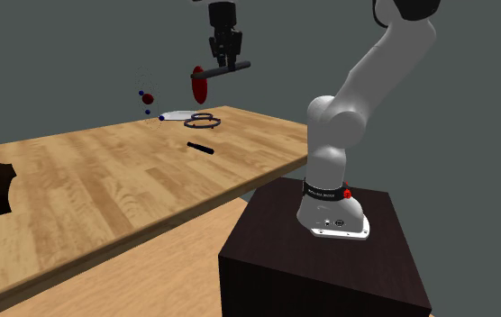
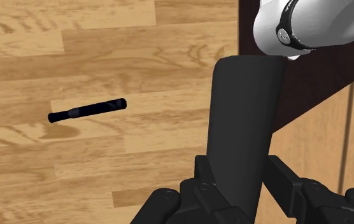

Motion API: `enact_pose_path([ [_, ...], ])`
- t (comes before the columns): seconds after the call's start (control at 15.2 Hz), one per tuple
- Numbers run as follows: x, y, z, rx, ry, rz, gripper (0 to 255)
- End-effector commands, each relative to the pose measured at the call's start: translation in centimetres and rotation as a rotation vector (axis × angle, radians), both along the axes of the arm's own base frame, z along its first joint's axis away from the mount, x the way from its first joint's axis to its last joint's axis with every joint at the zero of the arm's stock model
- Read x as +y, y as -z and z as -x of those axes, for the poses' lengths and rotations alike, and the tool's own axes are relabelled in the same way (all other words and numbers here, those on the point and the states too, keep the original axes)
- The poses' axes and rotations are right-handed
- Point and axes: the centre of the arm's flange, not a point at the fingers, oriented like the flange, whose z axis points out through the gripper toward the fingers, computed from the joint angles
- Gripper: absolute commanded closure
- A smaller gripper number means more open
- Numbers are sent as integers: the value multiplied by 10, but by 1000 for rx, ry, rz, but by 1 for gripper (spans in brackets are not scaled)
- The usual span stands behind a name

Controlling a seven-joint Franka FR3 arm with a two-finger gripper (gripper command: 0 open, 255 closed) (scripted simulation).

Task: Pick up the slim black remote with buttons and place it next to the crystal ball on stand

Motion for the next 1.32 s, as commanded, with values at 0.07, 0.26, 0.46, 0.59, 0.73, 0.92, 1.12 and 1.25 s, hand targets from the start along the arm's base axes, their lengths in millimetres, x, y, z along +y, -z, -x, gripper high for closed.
enact_pose_path([
  [0.07,0,-15,0,0,0,0,255],
  [0.26,0,-31,0,0,0,0,255],
  [0.46,0,-47,0,0,0,0,255],
  [0.59,0,-58,0,0,0,0,255],
  [0.73,0,-66,0,0,0,0,255],
  [0.92,-30,-66,-25,0,0,0,255],
  [1.12,-60,-66,-51,0,0,0,255],
  [1.25,-81,-66,-68,0,0,0,255],
])
